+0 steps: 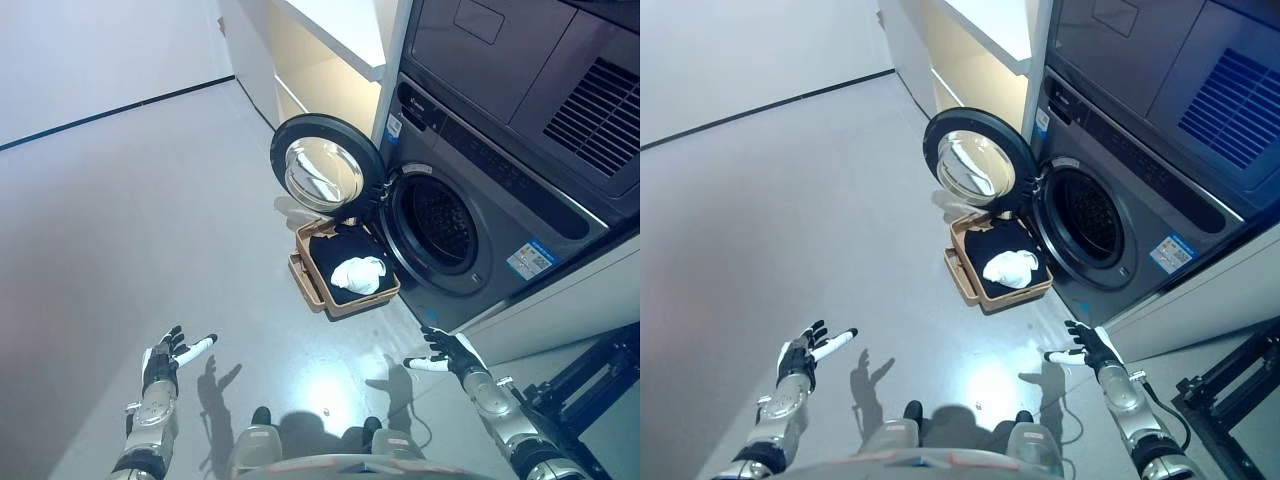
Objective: Put the clothes in the basket into the washing machine.
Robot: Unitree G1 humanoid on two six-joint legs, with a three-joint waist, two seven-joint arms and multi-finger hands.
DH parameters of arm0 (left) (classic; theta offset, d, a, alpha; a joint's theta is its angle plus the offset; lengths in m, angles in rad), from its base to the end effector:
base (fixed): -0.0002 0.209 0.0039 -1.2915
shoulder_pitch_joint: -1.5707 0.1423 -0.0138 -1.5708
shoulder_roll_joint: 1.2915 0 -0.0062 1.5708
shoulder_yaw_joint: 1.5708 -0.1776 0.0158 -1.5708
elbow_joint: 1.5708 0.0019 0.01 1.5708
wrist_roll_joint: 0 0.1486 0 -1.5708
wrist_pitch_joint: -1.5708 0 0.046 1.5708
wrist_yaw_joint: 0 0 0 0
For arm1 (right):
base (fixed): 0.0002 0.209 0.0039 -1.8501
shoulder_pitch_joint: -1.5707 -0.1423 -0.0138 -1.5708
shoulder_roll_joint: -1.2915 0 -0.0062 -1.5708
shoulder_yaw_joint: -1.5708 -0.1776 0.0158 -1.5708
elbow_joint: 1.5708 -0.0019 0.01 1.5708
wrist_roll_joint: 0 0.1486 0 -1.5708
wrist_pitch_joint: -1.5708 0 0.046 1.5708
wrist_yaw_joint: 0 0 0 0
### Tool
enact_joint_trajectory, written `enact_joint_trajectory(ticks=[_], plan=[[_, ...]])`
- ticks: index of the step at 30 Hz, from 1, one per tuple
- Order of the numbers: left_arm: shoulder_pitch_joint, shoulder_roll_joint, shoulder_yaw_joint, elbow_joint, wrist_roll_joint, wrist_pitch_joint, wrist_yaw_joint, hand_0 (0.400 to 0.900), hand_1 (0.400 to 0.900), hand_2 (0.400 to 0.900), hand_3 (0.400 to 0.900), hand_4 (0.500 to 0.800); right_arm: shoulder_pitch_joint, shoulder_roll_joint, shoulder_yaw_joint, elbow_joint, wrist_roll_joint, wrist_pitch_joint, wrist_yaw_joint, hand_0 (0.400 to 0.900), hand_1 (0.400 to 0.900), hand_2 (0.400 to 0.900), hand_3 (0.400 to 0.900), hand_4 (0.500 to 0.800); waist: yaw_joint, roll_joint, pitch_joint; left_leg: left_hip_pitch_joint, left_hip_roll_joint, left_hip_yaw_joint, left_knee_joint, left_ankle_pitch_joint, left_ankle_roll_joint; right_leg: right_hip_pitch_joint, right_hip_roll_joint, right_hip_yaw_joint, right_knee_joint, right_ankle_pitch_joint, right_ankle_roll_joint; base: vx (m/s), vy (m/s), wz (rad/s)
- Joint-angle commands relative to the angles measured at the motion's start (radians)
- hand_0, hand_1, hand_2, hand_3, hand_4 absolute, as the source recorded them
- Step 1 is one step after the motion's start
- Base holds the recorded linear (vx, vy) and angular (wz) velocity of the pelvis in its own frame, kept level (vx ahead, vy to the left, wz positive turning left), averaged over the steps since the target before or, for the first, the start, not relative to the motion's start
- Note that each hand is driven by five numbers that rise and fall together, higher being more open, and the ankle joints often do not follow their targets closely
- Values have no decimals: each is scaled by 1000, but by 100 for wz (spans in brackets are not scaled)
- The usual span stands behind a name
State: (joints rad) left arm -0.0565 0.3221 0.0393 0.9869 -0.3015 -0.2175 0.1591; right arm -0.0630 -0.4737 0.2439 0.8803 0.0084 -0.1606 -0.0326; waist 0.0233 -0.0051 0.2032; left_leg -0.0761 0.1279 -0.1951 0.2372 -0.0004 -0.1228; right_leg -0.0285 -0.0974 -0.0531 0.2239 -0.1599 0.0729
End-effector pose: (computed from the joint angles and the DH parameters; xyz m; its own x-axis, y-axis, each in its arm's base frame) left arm 0.1454 0.2610 -0.0748 0.6920 0.4448 -0.5686 -0.3921 0.8929 0.2213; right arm 0.1589 -0.2658 -0.0604 0.7784 -0.1552 -0.6083 -0.1982 0.8587 -0.4726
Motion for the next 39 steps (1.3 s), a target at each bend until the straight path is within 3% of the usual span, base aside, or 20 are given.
enact_joint_trajectory(ticks=[1, 4, 9, 13, 15, 16, 17, 18, 21, 22, 28, 30, 33, 36, 39], plan=[[-32, 69, 12, -45, -41, -48, 11, 900, 900, 900, 900, 800, 18, -86, -54, -96, 24, -67, -31, 900, 900, 900, 900, 800, -3, -29, -27, -105, 98, -40, -3, 182, 6, -19, 11, -4, 116, -31, -44, 98, -16, 13], [-41, 68, 1, -39, -54, -56, 23, 900, 900, 900, 900, 800, -11, -92, -42, -79, 31, -72, -52, 900, 900, 900, 900, 800, 12, -18, -11, -152, 137, -53, -173, 235, 18, -28, 25, 20, 165, -65, -44, 154, 39, -14], [-19, 45, 9, -14, -92, -65, 39, 900, 900, 900, 900, 800, -71, -82, -9, -51, 30, -70, -73, 900, 900, 900, 900, 800, 27, 16, -4, -180, 192, 12, -299, 241, -8, 18, 19, 80, 166, -102, -11, 237, 115, -41], [4, 33, 18, 1, -137, -75, 59, 900, 900, 900, 900, 800, -128, -58, 35, -22, 34, -65, -76, 900, 900, 900, 900, 800, 57, 45, -28, -199, 211, 25, -271, 256, -44, 95, -46, 161, 99, -117, 34, 330, 342, -89], [4, 46, 25, -58, -173, -89, 80, 900, 900, 900, 900, 800, -161, -44, 49, -68, 30, -60, -78, 900, 900, 900, 900, 800, 75, 54, -29, -244, 166, 29, -149, 207, -45, 103, -163, 181, 90, -102, 87, 254, 524, -84], [5, 46, 25, -59, -173, -89, 80, 900, 900, 900, 900, 800, -161, -44, 49, -68, 30, -59, -78, 900, 900, 900, 900, 800, 76, 49, -29, -242, 162, 32, -148, 206, -44, 103, -168, 182, 91, -104, 89, 160, 333, -52], [-10, 55, 22, -50, -172, -87, 85, 900, 900, 900, 900, 800, -169, -35, 52, -64, 30, -60, -82, 900, 900, 900, 900, 800, 91, 42, -30, -272, 128, 40, -92, 188, -41, 108, -211, 185, 93, -60, 111, 213, 272, -5], [-63, 93, -15, -54, -180, -79, 88, 900, 900, 900, 900, 800, -196, -17, 47, -31, 48, -51, -103, 900, 900, 900, 900, 800, 105, 24, -11, -370, 68, 50, 74, 121, -24, 94, -260, 182, 112, 58, 113, 212, 277, -2], [-100, 121, -41, -113, -167, -99, 103, 900, 900, 900, 900, 800, -244, 2, 68, 0, 56, -49, -119, 900, 900, 900, 900, 800, 114, 26, 8, -443, 38, 25, 92, 123, -15, 46, -251, 174, 110, 102, 116, 61, 163, 29], [-110, 141, -41, -147, -164, -107, 113, 900, 900, 900, 900, 800, -257, 8, 75, -19, 49, -49, -129, 900, 900, 900, 900, 800, 126, 10, 12, -500, 7, 20, 104, 115, -5, 62, -257, 136, 54, 161, 128, 95, 93, 41], [-217, 156, -83, -109, -150, -106, 148, 900, 900, 900, 900, 800, -310, 11, 103, -18, 62, -49, -152, 900, 900, 900, 900, 800, 127, -20, 29, -569, -43, 19, 63, 138, -6, 91, -264, 59, -40, 224, 133, 123, 114, 45], [-238, 151, -116, -81, -114, -96, 153, 900, 900, 900, 900, 800, -331, -3, 96, 4, 69, -49, -162, 900, 900, 900, 900, 800, 124, -32, 22, -592, -83, 49, 96, 96, 13, 110, -303, 26, -57, 336, 122, 204, 288, 23], [-214, 144, -110, -52, -122, -98, 137, 900, 900, 900, 900, 800, -357, -2, 104, 28, 66, -47, -166, 900, 900, 900, 900, 800, 134, -40, 19, -580, -110, 75, 132, 40, 56, 78, -341, 33, -41, 519, 115, 169, 240, -19], [-203, 142, -100, -35, -130, -100, 132, 900, 900, 900, 900, 800, -358, 7, 112, 37, 65, -48, -164, 900, 900, 900, 900, 800, 135, -36, 18, -527, -127, 85, 116, 20, 89, 31, -347, 62, 29, 588, 100, 194, 254, -18], [-184, 141, -71, -33, -143, -106, 116, 900, 900, 900, 900, 800, -347, 18, 121, 30, 72, -52, -149, 900, 900, 900, 900, 800, 113, -21, 24, -416, -151, 83, 45, 4, 128, -51, -295, 112, 156, 559, 70, 234, 304, -6]])
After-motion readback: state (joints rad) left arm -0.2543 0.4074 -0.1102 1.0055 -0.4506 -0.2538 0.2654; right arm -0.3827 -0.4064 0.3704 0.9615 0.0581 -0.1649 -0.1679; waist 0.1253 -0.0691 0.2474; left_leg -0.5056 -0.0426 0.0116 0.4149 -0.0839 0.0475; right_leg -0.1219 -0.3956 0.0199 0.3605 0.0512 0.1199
